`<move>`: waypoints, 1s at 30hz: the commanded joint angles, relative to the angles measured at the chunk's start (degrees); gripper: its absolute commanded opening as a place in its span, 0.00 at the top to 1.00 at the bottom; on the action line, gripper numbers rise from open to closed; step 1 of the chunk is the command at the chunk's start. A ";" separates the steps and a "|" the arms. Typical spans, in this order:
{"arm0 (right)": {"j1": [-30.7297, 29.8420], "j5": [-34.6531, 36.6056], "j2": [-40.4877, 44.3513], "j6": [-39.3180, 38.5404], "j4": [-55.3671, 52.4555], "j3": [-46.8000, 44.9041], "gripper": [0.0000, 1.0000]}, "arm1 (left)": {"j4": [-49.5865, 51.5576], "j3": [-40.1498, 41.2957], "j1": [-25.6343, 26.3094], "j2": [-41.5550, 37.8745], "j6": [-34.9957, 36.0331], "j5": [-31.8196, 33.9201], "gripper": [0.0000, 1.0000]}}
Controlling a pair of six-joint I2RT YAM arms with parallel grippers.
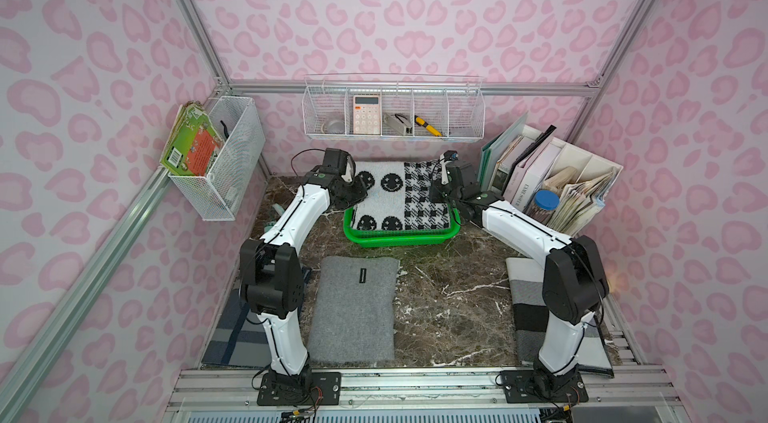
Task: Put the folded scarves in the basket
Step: Place the scarf in the basket.
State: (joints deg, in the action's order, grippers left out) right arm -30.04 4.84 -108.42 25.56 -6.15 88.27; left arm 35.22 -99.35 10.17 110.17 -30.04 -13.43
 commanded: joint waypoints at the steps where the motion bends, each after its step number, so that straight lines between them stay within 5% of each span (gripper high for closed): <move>1: 0.49 1.81 -1.63 -1.21 1.22 1.09 1.00 | -0.85 -1.71 -0.33 2.14 1.20 1.04 1.00; 20: 2.01 -0.31 -10.00 -1.72 -2.22 2.74 1.00 | -1.03 -2.34 -0.30 9.82 0.42 -2.91 1.00; 26: 2.06 -0.74 -11.77 -0.34 -4.22 4.10 0.86 | -1.29 -2.06 -0.33 10.93 0.03 -4.21 1.00; 30: 1.92 -1.08 -11.42 0.00 -3.39 3.62 0.73 | -1.65 -1.39 -0.33 10.54 -0.54 -4.56 0.79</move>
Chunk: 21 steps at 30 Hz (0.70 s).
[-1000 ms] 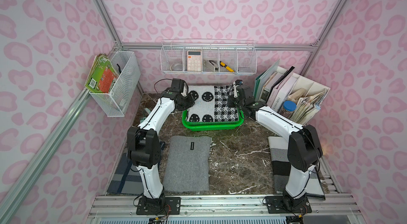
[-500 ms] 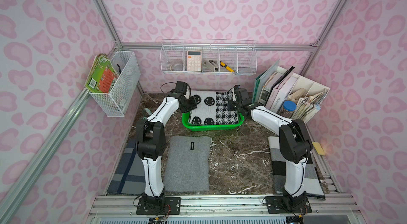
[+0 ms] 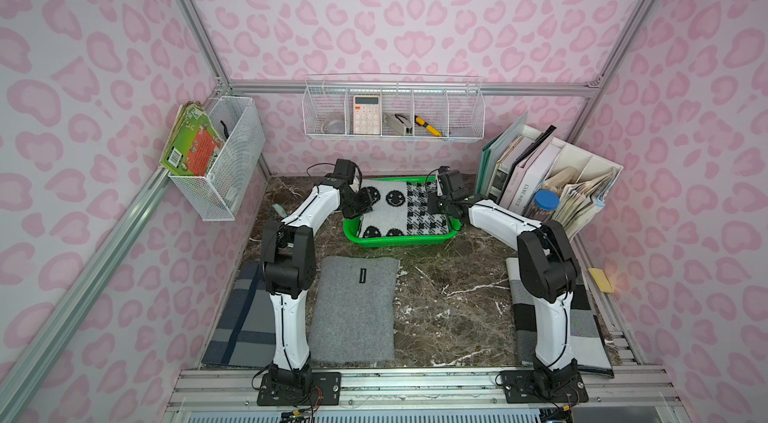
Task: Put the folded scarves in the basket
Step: Place the scarf in the basket.
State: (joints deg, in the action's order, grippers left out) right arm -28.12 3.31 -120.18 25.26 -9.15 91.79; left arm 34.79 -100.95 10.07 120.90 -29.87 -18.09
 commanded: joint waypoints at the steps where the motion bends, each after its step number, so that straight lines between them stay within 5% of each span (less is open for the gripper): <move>1: 0.04 0.23 0.34 0.30 -0.32 0.15 0.68 | -1.38 0.59 -0.22 -0.46 -0.88 0.33 0.72; 5: -0.46 -0.65 0.86 0.58 -0.99 1.19 0.39 | -2.18 2.12 -0.17 -2.70 -2.09 -0.21 0.51; 8: -1.88 0.72 2.11 0.07 -3.33 3.36 0.32 | -1.34 2.08 -0.22 -4.62 -2.59 -2.45 0.33; 15: -6.65 4.01 12.38 1.05 -4.28 -2.63 0.27 | -1.90 5.87 1.60 -14.47 -4.47 -6.21 0.30; 21: -11.10 4.52 28.14 5.54 2.23 -19.74 0.27 | -4.42 16.93 5.54 -27.51 -7.71 -5.94 0.33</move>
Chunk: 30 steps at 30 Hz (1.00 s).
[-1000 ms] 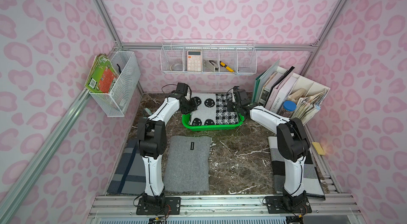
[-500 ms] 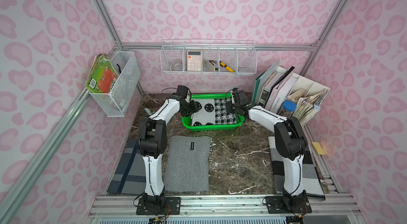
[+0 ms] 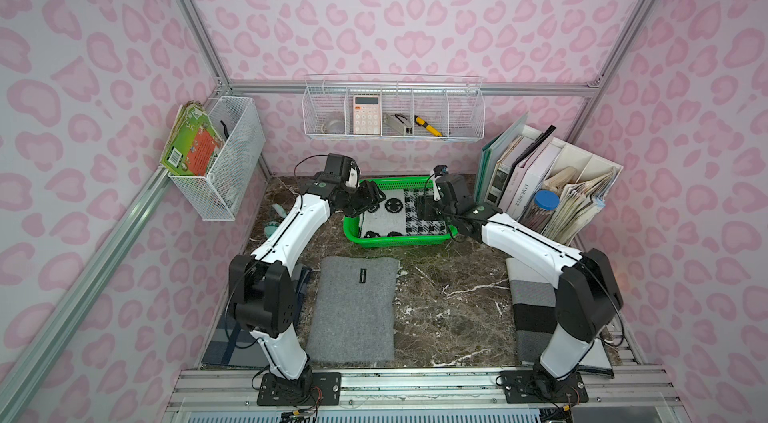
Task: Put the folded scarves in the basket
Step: Place the scarf in the basket, then adjust the scarf at the center of the board.
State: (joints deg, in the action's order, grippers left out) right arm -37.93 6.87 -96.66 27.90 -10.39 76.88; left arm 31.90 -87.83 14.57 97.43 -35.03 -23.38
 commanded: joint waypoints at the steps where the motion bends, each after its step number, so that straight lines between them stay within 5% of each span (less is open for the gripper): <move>1: -2.13 0.95 7.00 3.57 4.57 -7.46 0.27 | -2.53 7.07 1.77 -6.67 -3.49 -0.11 0.33; 7: -6.10 -3.21 16.04 9.41 9.67 -20.35 0.26 | -0.11 18.22 6.33 -18.46 -5.08 3.93 0.34; 13: -13.34 -6.79 19.69 17.39 19.99 -32.32 0.14 | 8.49 28.44 7.70 -30.43 -6.37 12.08 0.34; 20: -20.69 -6.40 13.91 22.75 29.61 -36.90 0.06 | 11.46 41.34 7.69 -43.92 -13.22 21.30 0.34; 30: -22.27 -5.54 0.61 27.90 29.72 -30.35 0.06 | 12.17 48.00 7.76 -50.08 -19.43 25.66 0.33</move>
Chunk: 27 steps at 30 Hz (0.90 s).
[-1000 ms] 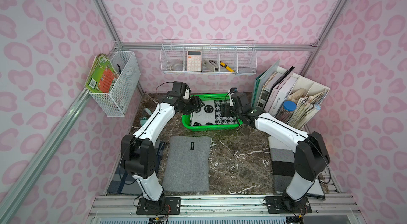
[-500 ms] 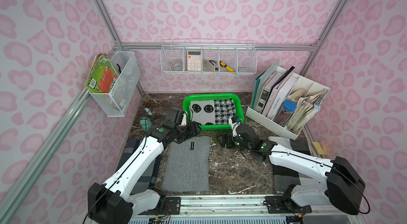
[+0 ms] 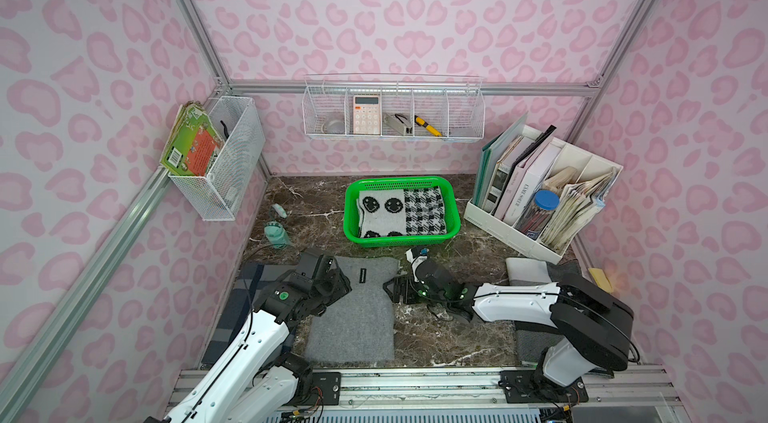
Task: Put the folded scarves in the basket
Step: Adjust the scarf at the center of the board.
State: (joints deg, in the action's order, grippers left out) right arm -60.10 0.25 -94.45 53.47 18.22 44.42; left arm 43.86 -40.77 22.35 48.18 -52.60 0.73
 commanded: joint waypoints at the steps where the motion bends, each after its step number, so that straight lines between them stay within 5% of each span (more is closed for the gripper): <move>1: -0.11 1.28 -2.29 2.35 0.34 2.96 0.06 | 0.11 1.21 -0.02 -1.26 -2.10 1.77 0.33; 12: -0.11 0.64 -10.64 6.01 -1.99 9.23 0.06 | -6.48 7.20 -0.03 -2.01 -6.55 -2.96 0.33; 20: -0.11 -0.20 -15.57 7.16 -3.31 13.24 0.09 | -3.27 7.47 -0.04 -2.80 -6.63 -0.67 0.34; 25: -0.16 -0.26 -16.15 7.03 -1.63 13.19 0.35 | -2.76 8.56 -0.05 -4.19 -7.26 -0.94 0.34; 27: -0.06 0.96 -14.72 6.95 -0.18 11.48 0.66 | -4.25 8.97 -0.03 -4.33 -6.39 -3.47 0.34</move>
State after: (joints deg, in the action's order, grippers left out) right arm -60.14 0.32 -110.37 60.16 16.91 57.17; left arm 40.27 -32.10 22.33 44.07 -59.79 -0.58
